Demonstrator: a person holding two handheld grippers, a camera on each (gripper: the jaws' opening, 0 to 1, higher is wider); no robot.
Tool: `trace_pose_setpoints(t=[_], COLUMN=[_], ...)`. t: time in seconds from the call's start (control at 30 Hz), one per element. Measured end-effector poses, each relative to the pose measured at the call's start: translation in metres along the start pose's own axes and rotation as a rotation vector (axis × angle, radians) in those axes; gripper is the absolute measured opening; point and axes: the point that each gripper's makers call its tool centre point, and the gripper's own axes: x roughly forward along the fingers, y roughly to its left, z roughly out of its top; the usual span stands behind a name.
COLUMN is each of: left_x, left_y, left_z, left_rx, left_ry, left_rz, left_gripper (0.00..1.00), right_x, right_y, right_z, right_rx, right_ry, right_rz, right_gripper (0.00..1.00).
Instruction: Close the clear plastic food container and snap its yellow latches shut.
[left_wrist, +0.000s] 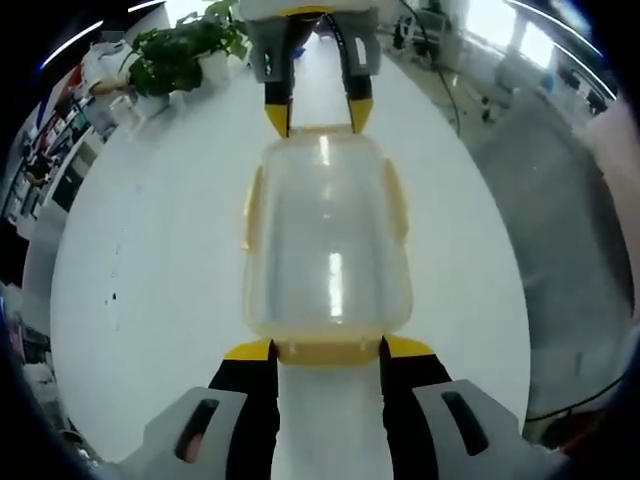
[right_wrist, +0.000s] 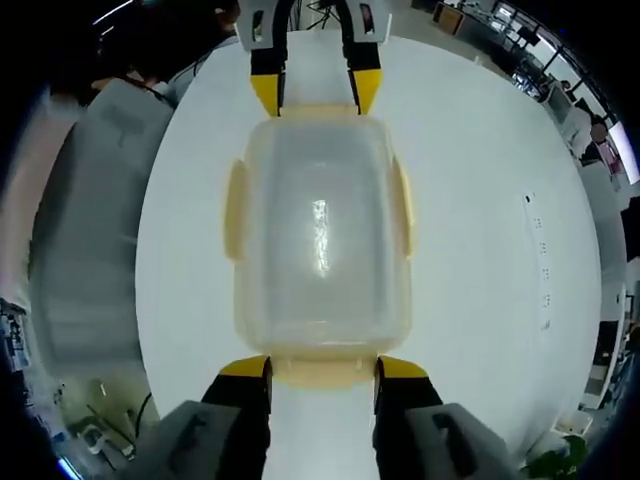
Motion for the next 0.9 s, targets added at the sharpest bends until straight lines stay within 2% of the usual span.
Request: trace_pose_setpoints(t=[0.4, 0.67, 0.9], left_x=[-0.0018, -0.0018, 0.0024], left_y=[0.0020, 0.0021, 0.0002], left_z=[-0.0077, -0.0055, -0.0045], left_rx=[0.002, -0.005, 0.010], left_ry=[0.017, -0.001, 0.008], left_rz=[0.002, 0.003, -0.002], left_gripper=[0.37, 0.37, 0.37], right_x=[0.0018, 0.0009, 0.0010], right_y=[-0.0021, -0.0027, -0.0024], right_z=[0.0080, 0.0051, 0.0018], right_rx=[0.000, 0.016, 0.031], right_ry=[-0.018, -0.019, -0.015], right_rz=[-0.003, -0.001, -0.004], right_gripper=[0.38, 0.38, 0.38])
